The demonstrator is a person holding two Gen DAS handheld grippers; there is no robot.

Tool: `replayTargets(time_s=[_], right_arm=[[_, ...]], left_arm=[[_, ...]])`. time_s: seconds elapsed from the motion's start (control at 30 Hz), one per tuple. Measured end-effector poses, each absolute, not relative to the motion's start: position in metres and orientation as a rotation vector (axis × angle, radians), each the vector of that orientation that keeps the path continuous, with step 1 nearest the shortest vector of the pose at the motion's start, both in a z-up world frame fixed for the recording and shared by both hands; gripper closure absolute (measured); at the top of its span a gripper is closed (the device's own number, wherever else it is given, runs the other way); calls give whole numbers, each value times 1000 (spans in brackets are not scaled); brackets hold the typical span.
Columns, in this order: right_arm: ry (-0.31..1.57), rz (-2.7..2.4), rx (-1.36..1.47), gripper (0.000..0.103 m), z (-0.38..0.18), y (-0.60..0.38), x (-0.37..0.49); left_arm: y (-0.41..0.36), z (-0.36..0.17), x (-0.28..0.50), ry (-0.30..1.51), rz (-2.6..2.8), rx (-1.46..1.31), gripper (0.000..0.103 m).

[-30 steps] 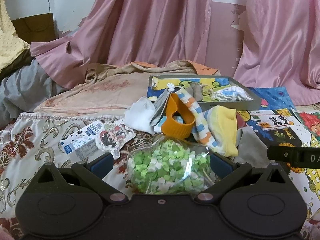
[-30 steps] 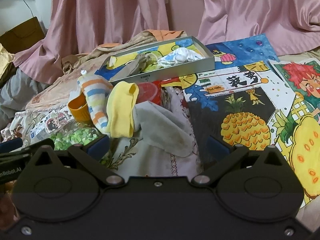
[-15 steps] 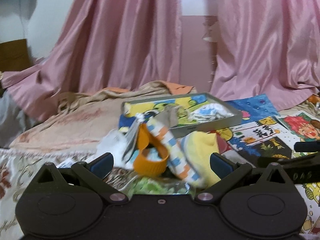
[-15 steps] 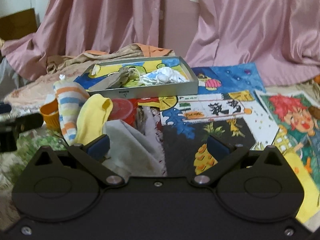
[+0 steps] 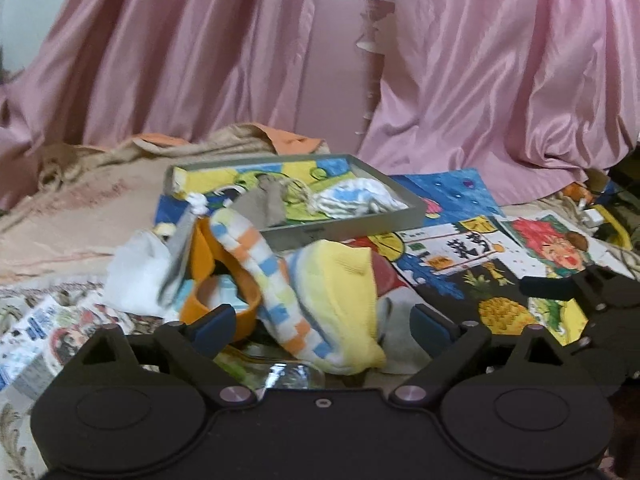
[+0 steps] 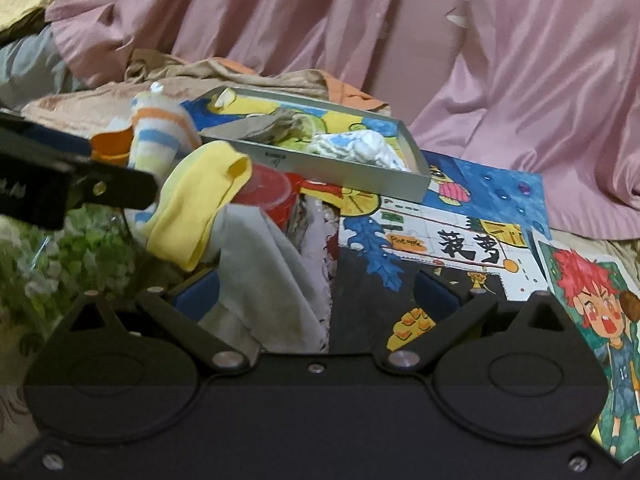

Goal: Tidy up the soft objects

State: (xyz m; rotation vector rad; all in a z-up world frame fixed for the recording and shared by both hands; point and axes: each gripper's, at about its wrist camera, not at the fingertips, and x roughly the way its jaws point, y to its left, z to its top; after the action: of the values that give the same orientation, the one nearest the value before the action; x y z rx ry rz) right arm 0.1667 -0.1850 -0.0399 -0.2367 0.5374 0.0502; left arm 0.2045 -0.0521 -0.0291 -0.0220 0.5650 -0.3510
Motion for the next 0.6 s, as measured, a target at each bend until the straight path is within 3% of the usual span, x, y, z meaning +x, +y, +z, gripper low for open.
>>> replayTargets(time_s=[0.27, 0.6], right_arm=[[545, 91, -290, 1, -48, -177, 173], [561, 126, -313, 24, -56, -173, 187]], left_arm=[[-55, -37, 222, 628, -366, -70, 18], [-53, -48, 239, 692, -339, -108, 43]])
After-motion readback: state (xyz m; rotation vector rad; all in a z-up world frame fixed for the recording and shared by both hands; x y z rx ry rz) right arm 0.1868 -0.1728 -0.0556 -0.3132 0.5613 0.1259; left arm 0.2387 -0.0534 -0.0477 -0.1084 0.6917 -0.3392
